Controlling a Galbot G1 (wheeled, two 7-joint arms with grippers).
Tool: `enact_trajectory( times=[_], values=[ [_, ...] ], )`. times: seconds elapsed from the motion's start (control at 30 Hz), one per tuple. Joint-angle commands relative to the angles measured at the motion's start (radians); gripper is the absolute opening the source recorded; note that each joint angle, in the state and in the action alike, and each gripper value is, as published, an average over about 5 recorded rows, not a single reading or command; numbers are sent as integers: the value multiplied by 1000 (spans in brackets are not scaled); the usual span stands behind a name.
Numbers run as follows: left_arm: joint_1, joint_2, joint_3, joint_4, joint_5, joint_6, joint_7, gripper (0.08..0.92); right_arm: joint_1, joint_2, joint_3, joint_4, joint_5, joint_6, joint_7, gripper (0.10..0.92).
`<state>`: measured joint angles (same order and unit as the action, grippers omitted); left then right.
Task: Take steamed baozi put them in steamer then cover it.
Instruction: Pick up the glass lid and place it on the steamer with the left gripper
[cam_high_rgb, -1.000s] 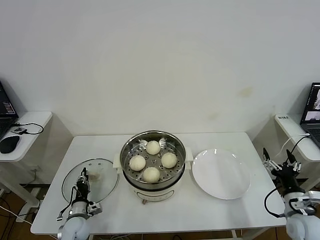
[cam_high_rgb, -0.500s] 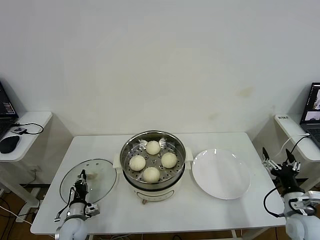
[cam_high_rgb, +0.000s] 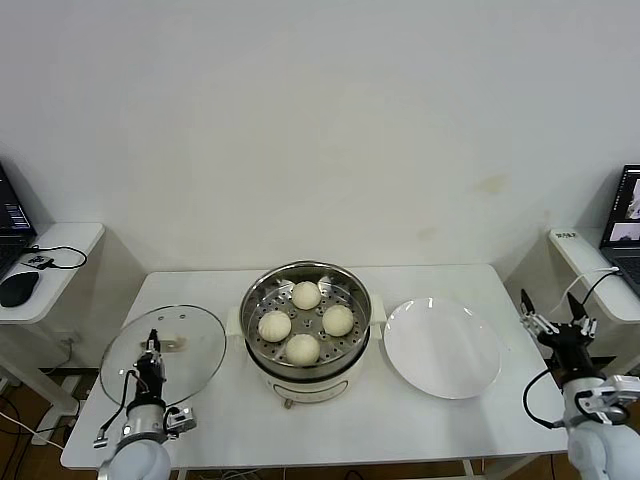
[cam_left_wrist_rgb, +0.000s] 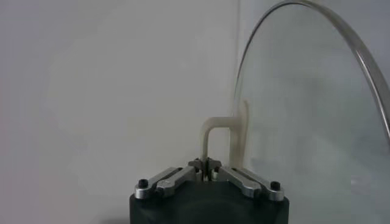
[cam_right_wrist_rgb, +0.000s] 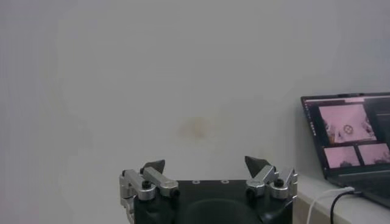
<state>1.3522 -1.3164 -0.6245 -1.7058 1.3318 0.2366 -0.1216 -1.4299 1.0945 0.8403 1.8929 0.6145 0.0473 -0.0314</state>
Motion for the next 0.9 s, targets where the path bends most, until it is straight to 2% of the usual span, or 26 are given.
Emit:
enact_trajectory(
  times=[0.03, 0.27, 0.5, 0.9],
  values=[
    [82, -8, -19, -240, 167, 161, 76, 122, 11, 0, -7, 0, 1, -13, 2, 823],
    [4, -29, 4, -311, 229, 242, 118, 122, -10, 5, -4, 9, -17, -69, 7, 823],
    [-29, -63, 137, -386, 276, 292, 163, 122, -8, 17, -3, 1, -42, -96, 4, 823],
    [-85, -139, 365, -354, 342, 316, 251, 122, -5, 49, -3, 1, -76, -107, -3, 823]
  ],
)
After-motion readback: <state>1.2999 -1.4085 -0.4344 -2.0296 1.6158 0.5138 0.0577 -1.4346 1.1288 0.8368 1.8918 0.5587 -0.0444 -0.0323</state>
